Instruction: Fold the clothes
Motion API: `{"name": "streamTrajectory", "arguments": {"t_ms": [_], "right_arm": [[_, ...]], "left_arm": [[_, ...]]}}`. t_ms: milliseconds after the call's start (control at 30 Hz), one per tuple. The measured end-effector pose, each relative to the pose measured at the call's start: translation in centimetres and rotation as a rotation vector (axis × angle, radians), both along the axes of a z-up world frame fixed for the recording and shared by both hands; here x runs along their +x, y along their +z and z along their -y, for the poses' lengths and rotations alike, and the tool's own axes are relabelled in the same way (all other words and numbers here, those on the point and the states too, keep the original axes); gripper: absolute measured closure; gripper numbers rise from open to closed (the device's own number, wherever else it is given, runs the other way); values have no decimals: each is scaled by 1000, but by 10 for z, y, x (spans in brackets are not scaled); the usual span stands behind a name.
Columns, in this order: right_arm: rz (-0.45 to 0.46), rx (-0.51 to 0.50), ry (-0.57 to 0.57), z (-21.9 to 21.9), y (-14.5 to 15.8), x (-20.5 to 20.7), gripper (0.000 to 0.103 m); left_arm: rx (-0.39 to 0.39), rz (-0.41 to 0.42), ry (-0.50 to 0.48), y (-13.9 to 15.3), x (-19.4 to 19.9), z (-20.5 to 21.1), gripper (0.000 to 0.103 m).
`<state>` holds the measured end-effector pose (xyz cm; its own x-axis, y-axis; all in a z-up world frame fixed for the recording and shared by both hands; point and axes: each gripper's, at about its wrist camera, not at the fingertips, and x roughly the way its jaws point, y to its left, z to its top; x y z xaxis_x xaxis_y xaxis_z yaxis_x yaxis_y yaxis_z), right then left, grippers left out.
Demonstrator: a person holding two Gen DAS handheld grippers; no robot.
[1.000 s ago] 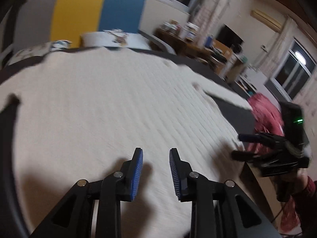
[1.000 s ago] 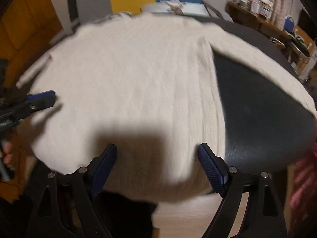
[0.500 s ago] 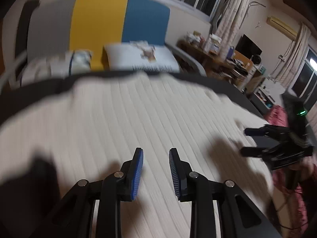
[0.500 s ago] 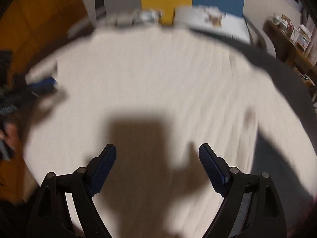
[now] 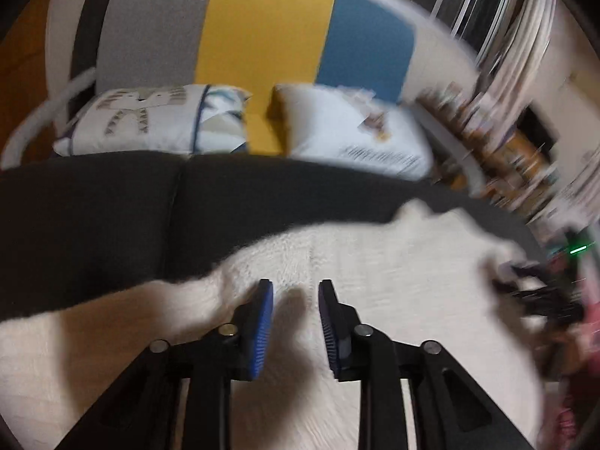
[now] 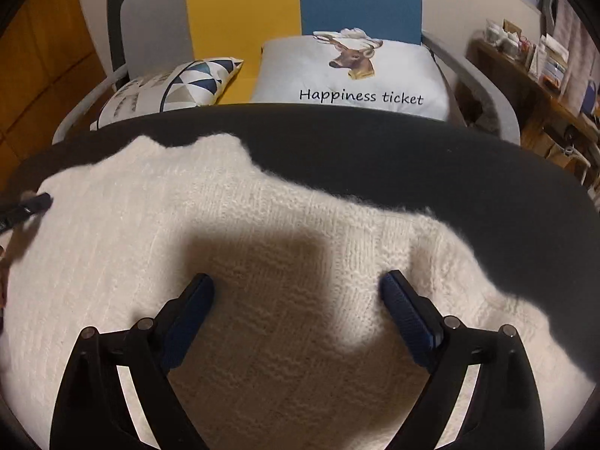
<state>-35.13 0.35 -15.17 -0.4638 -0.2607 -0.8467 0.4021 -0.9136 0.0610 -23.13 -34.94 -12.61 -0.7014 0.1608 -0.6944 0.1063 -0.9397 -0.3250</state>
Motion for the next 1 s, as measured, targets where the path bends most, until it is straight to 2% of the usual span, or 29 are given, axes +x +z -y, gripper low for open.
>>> {"name": "streamTrajectory", "arguments": {"t_ms": [33,100,167,233,333,400,467,533,633,733,867,967,1000], "right_arm": [[-3,-9,7,3,4,4,10],[-33,-88,102,28,24,14,10],[-54,-136,216,68,34,23,10],[-58,-144,292,112,35,25,10],[-64,-156,406,178,36,28,10],[-57,-153,461,219,31,26,10],[-66,-74,450,249,18,17,10],[-40,47,398,269,-1,8,10],[-53,5,341,269,-16,-1,3],[-65,3,320,271,-20,1,3],[-59,-34,335,264,-7,11,3],[-31,-12,367,266,-13,20,3],[-21,-3,377,266,-15,22,3]], "left_arm": [[-5,-17,26,8,6,10,77],[-75,-16,103,16,22,39,77],[-175,50,185,11,31,62,77],[-238,122,264,3,46,89,77],[-300,161,350,-6,73,110,77],[-309,198,411,-14,93,123,77],[-278,213,455,-26,112,135,74],[-258,185,491,-29,134,136,73],[-179,169,555,-28,157,139,73],[-72,136,599,-23,175,144,73],[-72,126,686,-23,196,159,73],[-32,124,739,-32,218,176,77],[-47,134,743,-32,219,175,77]]}}
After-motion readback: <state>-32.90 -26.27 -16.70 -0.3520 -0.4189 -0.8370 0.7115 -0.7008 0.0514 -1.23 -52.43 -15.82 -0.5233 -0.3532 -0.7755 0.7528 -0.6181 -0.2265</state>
